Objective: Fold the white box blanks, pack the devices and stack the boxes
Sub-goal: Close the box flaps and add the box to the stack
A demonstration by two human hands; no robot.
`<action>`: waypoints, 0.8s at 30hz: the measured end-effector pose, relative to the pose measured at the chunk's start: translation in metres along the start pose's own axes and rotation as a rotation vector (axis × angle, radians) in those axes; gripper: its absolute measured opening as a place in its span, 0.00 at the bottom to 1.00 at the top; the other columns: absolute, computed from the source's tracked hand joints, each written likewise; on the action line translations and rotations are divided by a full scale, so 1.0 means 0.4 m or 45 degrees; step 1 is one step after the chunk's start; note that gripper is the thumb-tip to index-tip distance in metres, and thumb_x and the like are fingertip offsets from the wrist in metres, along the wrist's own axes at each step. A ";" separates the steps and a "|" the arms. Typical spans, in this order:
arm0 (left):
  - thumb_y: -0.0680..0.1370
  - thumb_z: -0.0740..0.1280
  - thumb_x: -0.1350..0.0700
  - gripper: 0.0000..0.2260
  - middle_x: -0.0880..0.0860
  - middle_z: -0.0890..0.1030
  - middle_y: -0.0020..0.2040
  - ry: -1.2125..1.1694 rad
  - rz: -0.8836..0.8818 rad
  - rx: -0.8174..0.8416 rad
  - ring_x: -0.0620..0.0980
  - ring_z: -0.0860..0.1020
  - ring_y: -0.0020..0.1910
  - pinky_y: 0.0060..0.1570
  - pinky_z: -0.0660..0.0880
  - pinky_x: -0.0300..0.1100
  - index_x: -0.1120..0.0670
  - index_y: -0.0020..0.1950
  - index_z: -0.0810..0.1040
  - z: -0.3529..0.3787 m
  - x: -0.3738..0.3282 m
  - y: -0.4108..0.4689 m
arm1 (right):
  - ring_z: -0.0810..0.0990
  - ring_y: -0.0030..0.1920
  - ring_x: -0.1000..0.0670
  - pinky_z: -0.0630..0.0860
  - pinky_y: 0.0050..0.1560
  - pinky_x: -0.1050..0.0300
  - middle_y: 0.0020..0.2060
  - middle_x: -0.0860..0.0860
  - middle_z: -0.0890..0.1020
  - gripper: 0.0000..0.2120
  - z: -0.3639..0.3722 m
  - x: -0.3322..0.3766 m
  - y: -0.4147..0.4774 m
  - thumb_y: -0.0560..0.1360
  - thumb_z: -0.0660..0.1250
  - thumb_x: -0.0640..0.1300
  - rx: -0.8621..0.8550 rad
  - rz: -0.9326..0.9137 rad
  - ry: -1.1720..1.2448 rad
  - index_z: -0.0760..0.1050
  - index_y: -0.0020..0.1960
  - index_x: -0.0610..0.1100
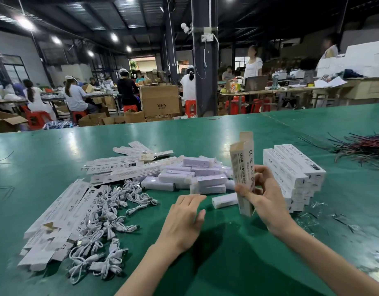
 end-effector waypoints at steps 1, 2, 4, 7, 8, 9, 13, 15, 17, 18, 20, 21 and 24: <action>0.82 0.59 0.53 0.19 0.48 0.70 0.70 0.008 0.009 0.003 0.47 0.63 0.70 0.67 0.61 0.41 0.51 0.73 0.67 0.010 -0.005 0.008 | 0.80 0.50 0.47 0.78 0.48 0.59 0.48 0.46 0.79 0.16 0.001 -0.004 0.001 0.69 0.72 0.43 0.000 0.011 0.008 0.67 0.50 0.52; 0.82 0.59 0.52 0.19 0.47 0.70 0.70 0.034 0.018 0.007 0.47 0.64 0.69 0.66 0.62 0.41 0.50 0.73 0.66 0.021 -0.011 0.019 | 0.80 0.50 0.47 0.78 0.48 0.58 0.47 0.46 0.79 0.16 0.001 -0.009 0.001 0.70 0.72 0.42 0.000 0.007 -0.010 0.67 0.50 0.51; 0.81 0.60 0.48 0.21 0.46 0.69 0.70 0.111 0.004 0.024 0.47 0.63 0.69 0.64 0.61 0.43 0.49 0.74 0.64 0.045 -0.022 0.048 | 0.80 0.49 0.48 0.79 0.48 0.56 0.46 0.49 0.79 0.17 0.007 -0.015 -0.002 0.71 0.72 0.37 0.011 -0.045 -0.091 0.67 0.51 0.50; 0.81 0.61 0.46 0.22 0.46 0.70 0.69 0.133 -0.033 0.080 0.48 0.65 0.68 0.63 0.62 0.44 0.49 0.74 0.66 0.083 -0.037 0.093 | 0.78 0.47 0.49 0.77 0.47 0.58 0.47 0.49 0.77 0.19 0.013 -0.027 -0.015 0.73 0.71 0.32 0.062 -0.199 -0.239 0.66 0.52 0.50; 0.81 0.61 0.47 0.20 0.47 0.73 0.67 0.116 -0.027 0.081 0.49 0.67 0.66 0.63 0.63 0.44 0.50 0.71 0.69 0.091 -0.042 0.102 | 0.77 0.46 0.49 0.75 0.46 0.59 0.48 0.48 0.76 0.20 0.013 -0.032 -0.020 0.72 0.70 0.30 0.079 -0.251 -0.288 0.66 0.53 0.49; 0.81 0.62 0.49 0.17 0.48 0.75 0.64 0.066 -0.015 0.066 0.50 0.69 0.64 0.62 0.64 0.44 0.52 0.68 0.72 0.094 -0.045 0.107 | 0.75 0.45 0.48 0.73 0.45 0.60 0.47 0.47 0.75 0.20 0.012 -0.036 -0.023 0.72 0.70 0.29 0.099 -0.309 -0.345 0.67 0.53 0.48; 0.81 0.61 0.59 0.07 0.51 0.75 0.54 -0.411 -0.073 -0.255 0.50 0.73 0.53 0.54 0.67 0.31 0.55 0.58 0.74 0.044 -0.032 0.104 | 0.73 0.44 0.45 0.72 0.45 0.53 0.44 0.53 0.74 0.22 0.009 -0.043 -0.018 0.71 0.69 0.27 0.107 -0.500 -0.576 0.66 0.55 0.46; 0.81 0.60 0.61 0.05 0.50 0.73 0.50 -0.497 -0.093 -0.602 0.48 0.72 0.46 0.48 0.67 0.28 0.52 0.55 0.71 -0.015 -0.017 0.093 | 0.72 0.45 0.47 0.71 0.47 0.53 0.46 0.55 0.72 0.28 0.006 -0.048 -0.014 0.71 0.68 0.27 0.084 -0.437 -0.556 0.62 0.57 0.54; 0.80 0.57 0.62 0.07 0.53 0.72 0.48 -0.551 -0.048 -0.891 0.50 0.72 0.44 0.46 0.70 0.36 0.53 0.55 0.68 -0.073 -0.007 0.084 | 0.72 0.44 0.52 0.69 0.47 0.58 0.46 0.54 0.71 0.34 0.000 -0.055 -0.012 0.72 0.68 0.27 0.089 -0.370 -0.500 0.58 0.58 0.62; 0.79 0.56 0.63 0.08 0.54 0.71 0.48 -0.554 -0.005 -0.989 0.52 0.71 0.44 0.46 0.71 0.41 0.54 0.55 0.68 -0.096 -0.006 0.082 | 0.71 0.44 0.56 0.68 0.46 0.62 0.46 0.54 0.71 0.37 -0.003 -0.057 -0.011 0.71 0.68 0.27 0.091 -0.364 -0.492 0.57 0.59 0.64; 0.79 0.56 0.65 0.08 0.54 0.70 0.49 -0.476 0.118 -1.138 0.50 0.70 0.46 0.51 0.69 0.37 0.56 0.55 0.69 -0.130 -0.011 0.080 | 0.70 0.46 0.61 0.65 0.44 0.70 0.47 0.57 0.70 0.39 -0.006 -0.059 -0.004 0.71 0.68 0.26 0.088 -0.365 -0.524 0.56 0.60 0.65; 0.79 0.56 0.65 0.08 0.54 0.70 0.50 -0.422 0.186 -1.181 0.48 0.69 0.47 0.52 0.67 0.33 0.57 0.55 0.69 -0.140 -0.015 0.080 | 0.70 0.47 0.62 0.65 0.43 0.72 0.47 0.59 0.70 0.39 -0.006 -0.059 0.000 0.70 0.69 0.27 0.083 -0.362 -0.552 0.56 0.60 0.64; 0.79 0.57 0.65 0.06 0.55 0.70 0.50 -0.337 0.327 -1.157 0.46 0.68 0.49 0.54 0.65 0.29 0.60 0.54 0.70 -0.147 -0.030 0.079 | 0.68 0.49 0.65 0.63 0.44 0.74 0.47 0.64 0.71 0.35 -0.011 -0.058 0.007 0.69 0.70 0.27 0.063 -0.339 -0.602 0.60 0.60 0.59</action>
Point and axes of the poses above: each hand's wrist, its own y-axis towards the middle knuckle, its own z-axis out of the palm, x = y × z, the point moved 1 cm from there along y, towards the middle knuckle
